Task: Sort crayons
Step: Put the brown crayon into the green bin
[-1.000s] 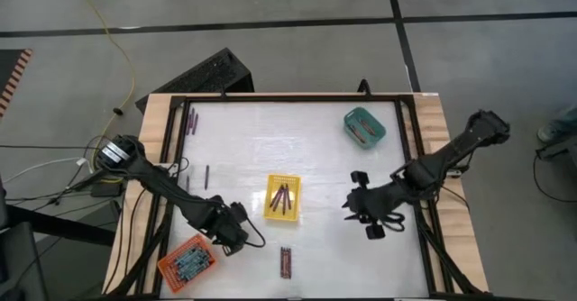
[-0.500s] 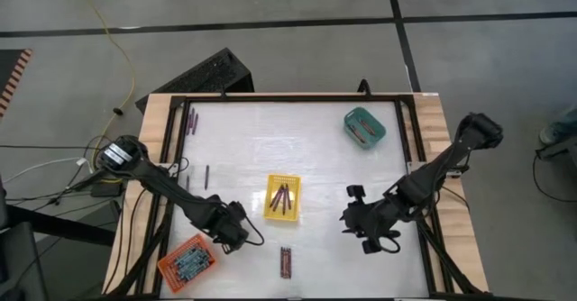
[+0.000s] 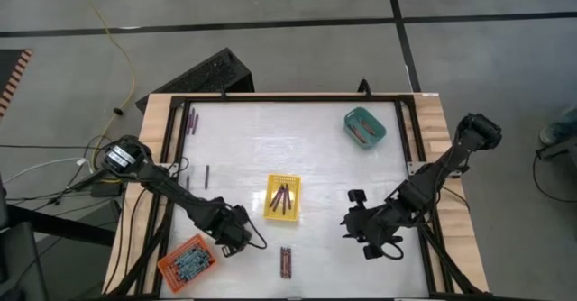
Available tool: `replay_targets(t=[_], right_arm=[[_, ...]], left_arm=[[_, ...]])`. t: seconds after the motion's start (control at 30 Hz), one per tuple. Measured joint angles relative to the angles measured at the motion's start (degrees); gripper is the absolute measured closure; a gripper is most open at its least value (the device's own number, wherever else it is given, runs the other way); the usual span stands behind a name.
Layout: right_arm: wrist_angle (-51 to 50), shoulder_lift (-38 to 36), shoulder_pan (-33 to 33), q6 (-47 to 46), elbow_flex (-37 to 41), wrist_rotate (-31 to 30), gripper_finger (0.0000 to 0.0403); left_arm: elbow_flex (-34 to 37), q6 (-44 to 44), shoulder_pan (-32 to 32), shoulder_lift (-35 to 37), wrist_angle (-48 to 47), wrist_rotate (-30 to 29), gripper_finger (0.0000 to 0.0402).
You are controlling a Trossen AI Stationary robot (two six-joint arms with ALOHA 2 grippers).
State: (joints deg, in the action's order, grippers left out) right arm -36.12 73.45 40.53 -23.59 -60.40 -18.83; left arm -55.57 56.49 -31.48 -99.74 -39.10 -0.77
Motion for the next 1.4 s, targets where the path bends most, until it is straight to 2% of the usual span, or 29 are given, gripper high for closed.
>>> replay_targets(t=[0.07,0.37,0.5,0.63,0.77,0.93,1.17,1.4], right_arm=[[0.18,0.00,-0.02,-0.28,0.00,-0.17,0.0255],[0.94,0.00,-0.02,-0.48,0.00,-0.72,0.0255],[1.30,0.00,-0.04,-0.58,0.00,-1.29,0.0255],[2.69,0.00,-0.04,-0.57,0.00,-4.59,0.0255],[3.47,0.00,-0.04,-0.52,0.00,-7.14,0.0255],[6.41,0.00,-0.04,-0.08,0.00,-10.31,0.0255],[11.48,0.00,-0.17,2.19,0.00,-14.13,0.0255],[17.28,0.00,-1.37,5.43,0.00,-14.32,0.0255]], left_arm=[[-0.05,-0.83,0.00,-0.02,0.33,-0.13,0.0387],[0.24,-2.55,-0.07,2.19,0.28,-1.14,0.0397],[0.27,-2.93,0.00,7.70,1.01,-5.99,0.0399],[0.23,-4.48,-0.14,13.55,2.54,-11.50,0.0400],[0.15,-8.43,-0.88,19.10,6.62,-16.76,0.0401],[0.17,-15.82,-1.68,22.42,12.76,-22.36,0.0401],[0.15,-26.91,-1.11,22.33,23.05,-26.73,0.0401],[0.15,-36.04,-1.11,22.31,31.79,-29.55,0.0401]])
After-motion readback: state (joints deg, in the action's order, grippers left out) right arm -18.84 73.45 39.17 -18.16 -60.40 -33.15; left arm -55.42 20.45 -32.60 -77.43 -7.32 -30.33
